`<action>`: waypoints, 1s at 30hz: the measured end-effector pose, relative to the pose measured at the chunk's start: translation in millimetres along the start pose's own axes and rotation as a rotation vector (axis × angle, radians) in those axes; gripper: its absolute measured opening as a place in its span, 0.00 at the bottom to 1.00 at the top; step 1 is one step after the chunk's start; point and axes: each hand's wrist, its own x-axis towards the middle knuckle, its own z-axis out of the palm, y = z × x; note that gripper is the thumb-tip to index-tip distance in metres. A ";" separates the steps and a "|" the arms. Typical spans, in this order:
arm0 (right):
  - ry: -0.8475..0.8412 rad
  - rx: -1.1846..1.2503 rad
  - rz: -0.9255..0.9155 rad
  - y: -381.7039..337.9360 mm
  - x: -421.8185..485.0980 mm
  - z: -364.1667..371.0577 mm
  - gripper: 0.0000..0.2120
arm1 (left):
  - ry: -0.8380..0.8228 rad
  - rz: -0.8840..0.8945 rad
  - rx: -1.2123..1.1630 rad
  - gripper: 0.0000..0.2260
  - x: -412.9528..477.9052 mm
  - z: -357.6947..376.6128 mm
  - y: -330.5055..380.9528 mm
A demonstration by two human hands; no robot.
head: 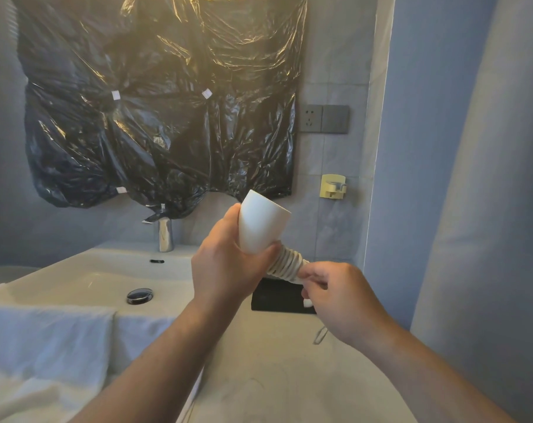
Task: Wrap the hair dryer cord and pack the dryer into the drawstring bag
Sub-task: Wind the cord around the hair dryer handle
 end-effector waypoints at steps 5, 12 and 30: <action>-0.011 -0.138 -0.116 3.5 -0.7 0.2 0.10 | -0.072 0.002 0.021 0.32 -2.1 -0.7 -0.7; -0.117 -0.130 -0.095 3.0 5.6 -17.2 0.04 | -0.180 0.009 -0.021 0.28 -0.1 -7.6 -12.4; -0.521 0.915 0.103 15.8 34.4 -50.3 0.22 | -0.339 -0.220 -0.706 0.26 12.4 -12.6 4.3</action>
